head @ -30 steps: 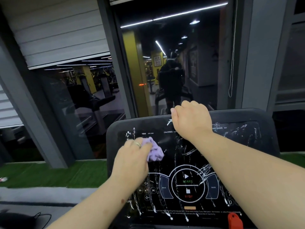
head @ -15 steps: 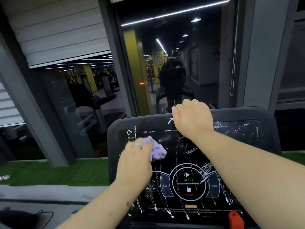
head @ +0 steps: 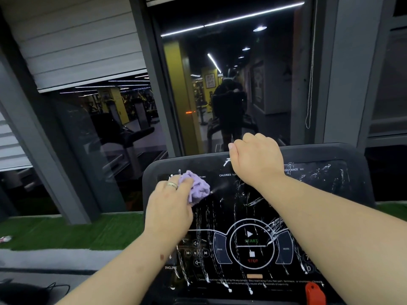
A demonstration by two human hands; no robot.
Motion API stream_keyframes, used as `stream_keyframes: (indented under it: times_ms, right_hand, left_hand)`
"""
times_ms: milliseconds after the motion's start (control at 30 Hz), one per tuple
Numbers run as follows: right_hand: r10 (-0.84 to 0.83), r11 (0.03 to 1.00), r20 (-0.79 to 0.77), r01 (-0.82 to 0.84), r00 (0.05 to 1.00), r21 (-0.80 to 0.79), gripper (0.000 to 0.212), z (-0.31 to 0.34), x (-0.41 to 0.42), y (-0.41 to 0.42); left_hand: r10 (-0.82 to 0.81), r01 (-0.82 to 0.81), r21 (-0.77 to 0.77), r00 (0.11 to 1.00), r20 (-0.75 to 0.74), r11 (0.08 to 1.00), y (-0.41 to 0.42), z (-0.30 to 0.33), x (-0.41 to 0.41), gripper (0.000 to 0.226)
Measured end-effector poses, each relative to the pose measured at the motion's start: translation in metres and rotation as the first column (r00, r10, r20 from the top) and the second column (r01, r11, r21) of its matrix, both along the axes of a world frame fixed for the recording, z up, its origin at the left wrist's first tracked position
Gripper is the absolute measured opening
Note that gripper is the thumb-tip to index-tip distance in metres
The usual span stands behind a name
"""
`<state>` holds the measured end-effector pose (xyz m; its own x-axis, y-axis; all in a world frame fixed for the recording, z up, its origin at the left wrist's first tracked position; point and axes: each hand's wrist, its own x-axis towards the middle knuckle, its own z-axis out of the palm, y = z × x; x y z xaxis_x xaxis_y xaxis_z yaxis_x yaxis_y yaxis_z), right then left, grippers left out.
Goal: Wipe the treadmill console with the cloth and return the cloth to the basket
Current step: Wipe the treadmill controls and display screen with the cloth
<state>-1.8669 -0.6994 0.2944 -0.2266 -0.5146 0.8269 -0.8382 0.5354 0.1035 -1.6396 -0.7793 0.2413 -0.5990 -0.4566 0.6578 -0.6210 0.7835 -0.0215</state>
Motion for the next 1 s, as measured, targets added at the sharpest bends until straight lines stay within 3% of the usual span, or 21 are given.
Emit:
stream_keyframes:
  times_ms: [67, 200, 367, 533, 667, 733, 867, 1000]
  right_hand:
    - [-0.005, 1.000, -0.001, 0.005, 1.000, 0.007, 0.045, 0.000, 0.000, 0.000]
    - [-0.004, 1.000, 0.000, 0.004, 1.000, -0.006, 0.045, -0.001, 0.000, 0.000]
    - [-0.020, 1.000, -0.004, 0.021, 1.000, 0.015, 0.045, 0.000, 0.001, 0.000]
    - [-0.004, 1.000, -0.006, 0.004, 1.000, -0.007, 0.044, 0.000, -0.001, 0.000]
    - [0.000, 1.000, -0.003, 0.000, 1.000, -0.009, 0.046, -0.001, -0.001, -0.001]
    - [0.007, 1.000, -0.003, -0.007, 1.000, -0.010, 0.046, -0.002, -0.001, -0.001]
    - [0.014, 1.000, 0.008, -0.014, 1.000, -0.016, 0.047, -0.001, -0.001, 0.000]
    - [0.010, 1.000, 0.017, -0.009, 1.000, -0.018, 0.046, -0.002, -0.002, -0.002]
  left_hand:
    - [-0.005, 0.006, 0.014, 1.000, -0.031, 1.000, 0.006, -0.009, -0.001, 0.050]
    - [-0.185, 0.192, -0.024, 0.967, 0.172, 0.981, 0.027, -0.035, -0.001, 0.051]
    - [-0.073, 0.077, 0.059, 0.996, -0.055, 0.995, 0.021, -0.021, -0.014, 0.046]
    - [-0.214, 0.223, -0.013, 0.950, 0.227, 0.975, 0.045, -0.040, -0.016, 0.058]
    - [-0.034, 0.033, 0.025, 0.999, 0.023, 0.999, 0.015, -0.002, -0.021, 0.047]
    - [-0.033, 0.034, -0.012, 0.997, 0.070, 0.999, 0.024, -0.011, -0.025, 0.048]
    - [-0.176, 0.213, -0.101, 0.942, 0.285, 0.972, 0.047, -0.033, -0.019, 0.065]
    - [-0.042, 0.054, -0.091, 0.991, 0.125, 0.994, 0.022, -0.007, -0.021, 0.053]
